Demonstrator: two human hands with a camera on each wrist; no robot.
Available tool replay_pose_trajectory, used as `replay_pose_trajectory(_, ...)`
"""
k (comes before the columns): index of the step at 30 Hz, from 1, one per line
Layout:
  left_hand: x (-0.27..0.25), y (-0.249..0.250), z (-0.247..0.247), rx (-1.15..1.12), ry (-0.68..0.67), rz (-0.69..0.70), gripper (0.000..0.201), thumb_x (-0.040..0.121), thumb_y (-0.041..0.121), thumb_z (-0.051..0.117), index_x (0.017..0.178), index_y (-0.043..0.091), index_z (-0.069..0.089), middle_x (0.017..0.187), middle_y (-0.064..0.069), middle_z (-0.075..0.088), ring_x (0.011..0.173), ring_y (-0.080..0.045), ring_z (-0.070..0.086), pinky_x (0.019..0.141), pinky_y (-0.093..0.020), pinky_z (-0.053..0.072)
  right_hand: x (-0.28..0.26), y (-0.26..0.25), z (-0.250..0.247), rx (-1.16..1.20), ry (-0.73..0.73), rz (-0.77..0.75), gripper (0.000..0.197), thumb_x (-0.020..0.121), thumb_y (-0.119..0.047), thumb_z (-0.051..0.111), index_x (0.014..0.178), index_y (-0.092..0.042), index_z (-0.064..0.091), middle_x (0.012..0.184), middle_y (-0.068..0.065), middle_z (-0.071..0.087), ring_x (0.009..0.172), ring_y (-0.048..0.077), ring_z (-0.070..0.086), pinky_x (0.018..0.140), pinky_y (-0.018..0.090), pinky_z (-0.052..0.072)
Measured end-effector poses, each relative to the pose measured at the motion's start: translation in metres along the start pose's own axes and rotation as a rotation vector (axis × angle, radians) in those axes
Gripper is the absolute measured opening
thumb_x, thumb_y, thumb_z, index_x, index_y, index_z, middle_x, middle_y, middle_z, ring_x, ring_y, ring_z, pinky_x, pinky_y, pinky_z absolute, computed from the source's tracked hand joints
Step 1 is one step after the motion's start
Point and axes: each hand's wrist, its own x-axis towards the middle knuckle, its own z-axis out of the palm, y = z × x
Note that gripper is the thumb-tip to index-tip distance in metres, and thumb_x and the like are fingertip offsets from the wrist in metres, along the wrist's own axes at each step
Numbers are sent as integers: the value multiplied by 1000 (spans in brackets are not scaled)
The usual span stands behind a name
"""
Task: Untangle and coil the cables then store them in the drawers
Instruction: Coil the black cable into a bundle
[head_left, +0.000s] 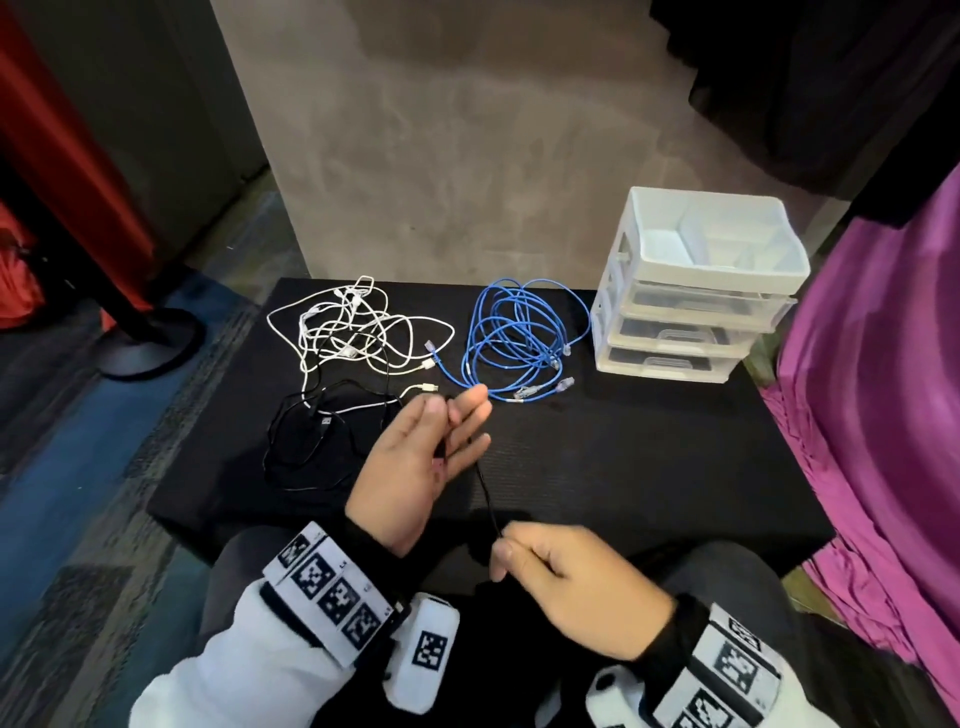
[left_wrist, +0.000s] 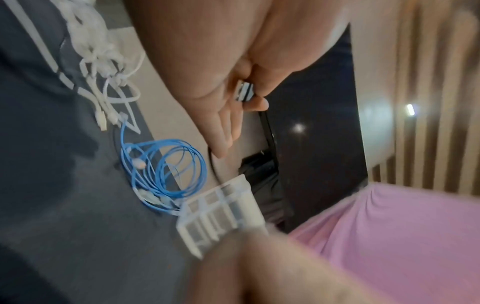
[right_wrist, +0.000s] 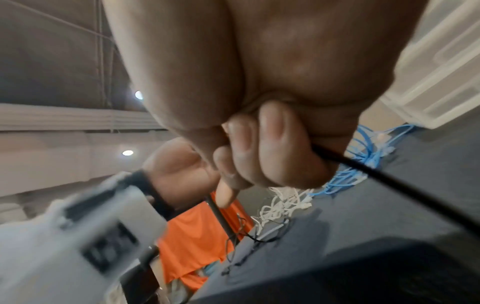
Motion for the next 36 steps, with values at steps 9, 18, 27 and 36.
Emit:
replay_pose_trajectory(9,-34,-16,2,381,-274,-67,33,106,28,45,97,4,66,92,-14,75,64,-19,57,66,-23,47,15,-16,-60,237,331,-41,12,97,-13,68,86,-16,69,78,0,67,74,10,60,72,28,50)
replay_pose_trajectory(18,-45,-22,9,67,-393,-291,34,96,30,58,108,-1,66,95,-8,70,82,-14,60,83,-29,51,16,-8,-48,819,138,25,22,100,-19,60,96,2,58,67,18,61,61,30,59,44,26,35)
replay_pose_trajectory(27,-41,-32,10,177,-101,-304,17,90,26,71,97,12,79,81,-8,70,71,-14,63,67,-24,55,22,-1,-39,831,245,59,14,99,-16,65,93,-3,66,66,18,52,52,23,38,39,23,28)
replay_pose_trajectory(36,-26,-51,-8,1136,24,237,9,94,20,66,89,26,61,62,11,60,54,-5,53,55,-20,41,24,0,-29,681,253,104,10,99,-12,66,90,-7,65,64,11,57,58,30,43,41,25,31)
